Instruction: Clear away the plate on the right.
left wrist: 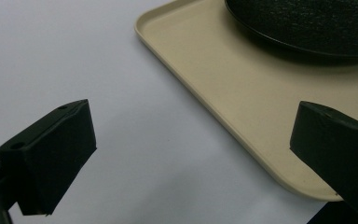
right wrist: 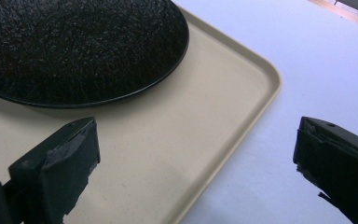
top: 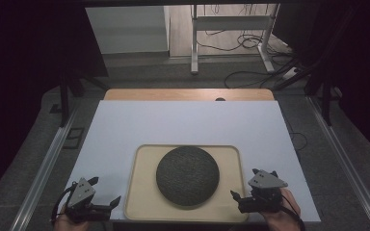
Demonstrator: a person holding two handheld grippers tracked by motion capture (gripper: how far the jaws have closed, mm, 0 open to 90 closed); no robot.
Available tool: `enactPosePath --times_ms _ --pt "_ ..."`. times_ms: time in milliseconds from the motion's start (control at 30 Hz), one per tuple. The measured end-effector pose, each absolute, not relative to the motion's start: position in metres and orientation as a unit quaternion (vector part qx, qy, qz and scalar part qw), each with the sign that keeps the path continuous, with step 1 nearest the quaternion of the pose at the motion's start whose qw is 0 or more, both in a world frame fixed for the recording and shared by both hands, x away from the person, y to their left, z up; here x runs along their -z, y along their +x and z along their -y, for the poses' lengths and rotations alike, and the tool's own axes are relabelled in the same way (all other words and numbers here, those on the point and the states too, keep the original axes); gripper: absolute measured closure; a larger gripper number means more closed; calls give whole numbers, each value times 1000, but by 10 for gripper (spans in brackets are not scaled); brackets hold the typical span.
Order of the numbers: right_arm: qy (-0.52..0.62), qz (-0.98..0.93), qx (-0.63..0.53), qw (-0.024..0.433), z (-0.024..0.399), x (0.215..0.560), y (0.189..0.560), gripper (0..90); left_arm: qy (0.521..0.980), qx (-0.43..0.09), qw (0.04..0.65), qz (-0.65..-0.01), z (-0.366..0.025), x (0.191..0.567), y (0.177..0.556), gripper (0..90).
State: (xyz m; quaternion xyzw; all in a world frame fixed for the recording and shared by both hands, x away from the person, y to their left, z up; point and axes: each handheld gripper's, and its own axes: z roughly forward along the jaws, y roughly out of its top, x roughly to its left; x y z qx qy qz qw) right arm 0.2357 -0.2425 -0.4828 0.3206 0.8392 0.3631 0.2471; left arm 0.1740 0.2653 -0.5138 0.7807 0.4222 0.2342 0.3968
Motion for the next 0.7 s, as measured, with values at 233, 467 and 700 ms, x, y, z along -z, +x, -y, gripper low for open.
enactPosePath --times_ms 233,467,700 --pt "330 -831 -370 252 251 483 232 1 780 -235 396 -423 -266 514 174 0" --pt "336 -824 -372 266 264 487 228 0 782 -235 395 -422 -265 514 173 0" --pt "346 -823 -368 262 269 494 230 0 781 -235 395 -422 -265 513 174 0"
